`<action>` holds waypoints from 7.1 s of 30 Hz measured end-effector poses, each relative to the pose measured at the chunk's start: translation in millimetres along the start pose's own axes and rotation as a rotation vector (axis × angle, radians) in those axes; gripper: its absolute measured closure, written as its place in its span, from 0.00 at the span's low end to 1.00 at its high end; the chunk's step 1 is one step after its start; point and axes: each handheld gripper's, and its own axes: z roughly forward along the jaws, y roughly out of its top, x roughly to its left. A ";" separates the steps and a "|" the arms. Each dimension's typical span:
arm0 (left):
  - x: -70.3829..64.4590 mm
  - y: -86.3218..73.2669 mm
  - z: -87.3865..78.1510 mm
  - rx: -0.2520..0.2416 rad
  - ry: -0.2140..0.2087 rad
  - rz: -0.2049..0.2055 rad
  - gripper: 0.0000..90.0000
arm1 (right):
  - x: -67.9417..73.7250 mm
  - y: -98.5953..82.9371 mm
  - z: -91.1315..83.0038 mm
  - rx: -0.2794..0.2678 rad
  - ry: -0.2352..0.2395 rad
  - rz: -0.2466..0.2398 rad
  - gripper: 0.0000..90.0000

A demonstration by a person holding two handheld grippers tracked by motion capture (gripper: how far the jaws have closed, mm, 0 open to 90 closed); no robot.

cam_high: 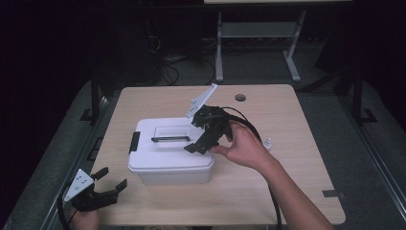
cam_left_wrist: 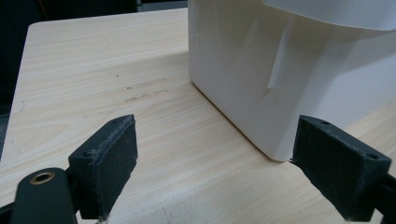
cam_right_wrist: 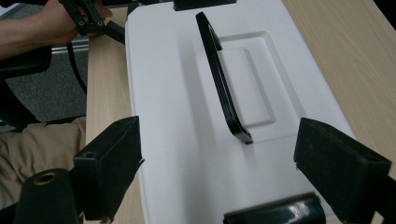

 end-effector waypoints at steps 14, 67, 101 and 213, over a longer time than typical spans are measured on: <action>-0.1 0.0 -0.4 0.002 0.000 0.003 0.14 | 0.3 20.1 21.2 0.036 0.023 -0.035 0.21; -0.4 -1.5 0.6 0.001 -0.002 -0.005 0.14 | -27.8 55.3 62.9 0.173 0.099 -0.164 0.93; 0.0 -2.1 -1.0 -0.001 0.005 -0.008 0.14 | -29.0 63.2 48.3 0.114 0.127 -0.185 0.94; -6.3 -2.8 3.3 0.036 0.016 0.020 0.14 | 18.4 -206.2 -97.3 0.043 -0.036 0.145 0.94</action>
